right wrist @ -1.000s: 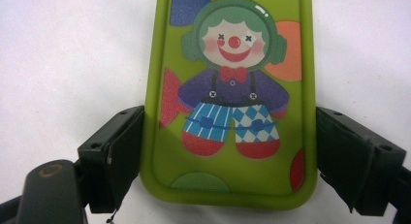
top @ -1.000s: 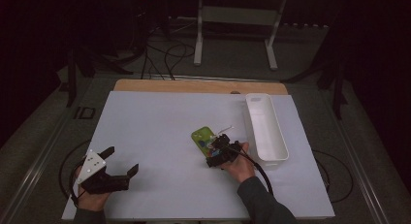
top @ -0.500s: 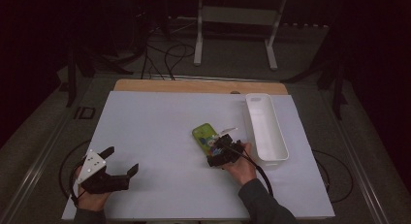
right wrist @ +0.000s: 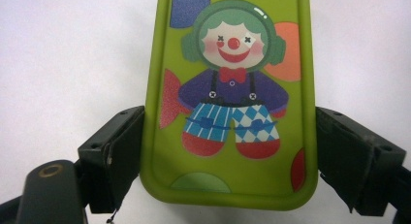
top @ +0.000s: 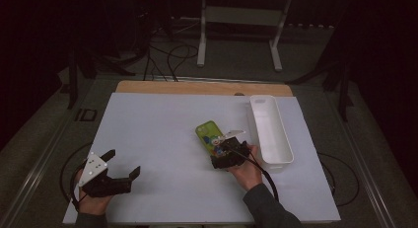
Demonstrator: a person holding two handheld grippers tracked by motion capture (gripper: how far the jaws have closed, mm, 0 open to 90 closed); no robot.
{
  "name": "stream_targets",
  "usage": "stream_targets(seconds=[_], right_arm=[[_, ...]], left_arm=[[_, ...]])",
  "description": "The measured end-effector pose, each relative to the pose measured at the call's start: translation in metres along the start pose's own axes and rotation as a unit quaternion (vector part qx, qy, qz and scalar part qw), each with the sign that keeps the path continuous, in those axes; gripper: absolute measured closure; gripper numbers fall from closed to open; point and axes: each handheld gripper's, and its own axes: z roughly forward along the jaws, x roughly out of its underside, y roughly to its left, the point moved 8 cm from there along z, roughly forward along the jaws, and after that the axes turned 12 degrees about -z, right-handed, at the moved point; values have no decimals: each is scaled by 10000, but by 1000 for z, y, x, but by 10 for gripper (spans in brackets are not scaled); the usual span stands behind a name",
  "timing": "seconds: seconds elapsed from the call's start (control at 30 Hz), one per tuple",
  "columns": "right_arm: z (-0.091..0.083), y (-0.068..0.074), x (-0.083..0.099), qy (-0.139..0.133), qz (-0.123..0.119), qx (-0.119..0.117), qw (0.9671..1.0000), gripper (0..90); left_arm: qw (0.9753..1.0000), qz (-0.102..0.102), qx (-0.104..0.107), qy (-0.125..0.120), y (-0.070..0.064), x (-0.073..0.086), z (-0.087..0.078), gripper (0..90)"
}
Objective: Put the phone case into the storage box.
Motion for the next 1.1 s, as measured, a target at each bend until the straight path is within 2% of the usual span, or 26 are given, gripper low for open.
stream_targets(seconds=[0.27,0.6,0.77,1.1], right_arm=[[-6,0,-3,-223,30,49,9997,156],[-17,-1,-6,-477,-40,138,9988,156],[-24,-3,-9,-664,-7,215,9976,156],[-34,-4,-14,-1028,-37,387,9939,156]], left_arm=[[10000,-22,-10,38,-2,-3,3,0],[9999,-21,75,82,-13,-12,7,0],[9998,-85,160,99,-17,-19,10,0],[9996,-90,157,231,-23,-31,21,0]])
